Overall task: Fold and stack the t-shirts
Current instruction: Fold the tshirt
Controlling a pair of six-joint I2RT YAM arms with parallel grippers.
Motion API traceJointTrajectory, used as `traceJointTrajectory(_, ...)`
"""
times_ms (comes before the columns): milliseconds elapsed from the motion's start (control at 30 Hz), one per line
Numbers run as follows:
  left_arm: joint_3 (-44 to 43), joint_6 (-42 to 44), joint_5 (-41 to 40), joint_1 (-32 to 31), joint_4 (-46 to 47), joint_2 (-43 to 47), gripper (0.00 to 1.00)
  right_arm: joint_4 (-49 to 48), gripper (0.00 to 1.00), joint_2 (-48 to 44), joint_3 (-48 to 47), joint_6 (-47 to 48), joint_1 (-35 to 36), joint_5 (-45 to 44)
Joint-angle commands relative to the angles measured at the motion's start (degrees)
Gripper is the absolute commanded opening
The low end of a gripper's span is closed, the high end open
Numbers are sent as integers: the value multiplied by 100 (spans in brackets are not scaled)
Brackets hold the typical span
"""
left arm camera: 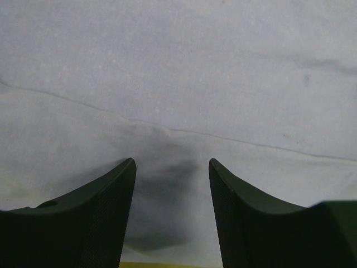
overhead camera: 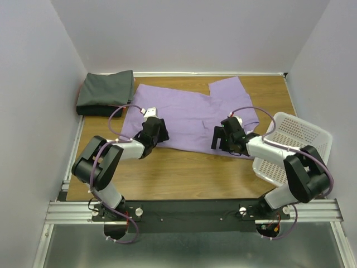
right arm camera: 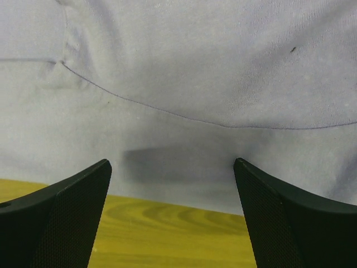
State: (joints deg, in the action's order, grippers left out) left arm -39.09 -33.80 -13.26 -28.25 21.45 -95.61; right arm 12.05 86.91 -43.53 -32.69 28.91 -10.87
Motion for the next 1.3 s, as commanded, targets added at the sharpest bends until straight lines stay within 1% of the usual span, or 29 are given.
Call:
traceJointTrajectory(0, 367, -293, -195, -154, -308, 306, 63, 579, 97, -429, 459, -502, 71, 348)
traceJointTrajectory(267, 692, -600, -291, -470, -597, 789, 63, 781, 97, -1106, 881, -739, 150, 762)
traceJointTrajectory(433, 771, -689, -555, -585, -791, 1149, 63, 904, 97, -1413, 978, -757, 203, 736)
traceJointTrajectory(567, 491, -575, -739, -647, -1011, 1492, 63, 939, 97, -1791, 741, -538, 212, 508)
traceJointTrajectory(667, 218, -461, -784, -708, -1020, 1519, 63, 965, 97, -1818, 460, -379, 212, 244)
traceJointTrajectory(767, 16, -356, -810, -761, -846, 1336, 63, 957, 98, -1643, 205, -221, 212, -97)
traceJointTrajectory(933, -178, -232, -600, -805, -450, 729, 63, 852, 98, -949, 2, -229, 212, -573)
traceJointTrajectory(1033, -195, -206, -459, -814, -64, 316, 63, 597, 98, -660, 90, -256, 212, -705)
traceJointTrajectory(1167, -169, -206, -362, -840, 69, -150, 63, 447, 98, -413, 283, -352, 212, -706)
traceJointTrajectory(1267, -3, -293, -440, -866, 113, -177, 63, 456, 98, -394, 485, -466, 247, -635)
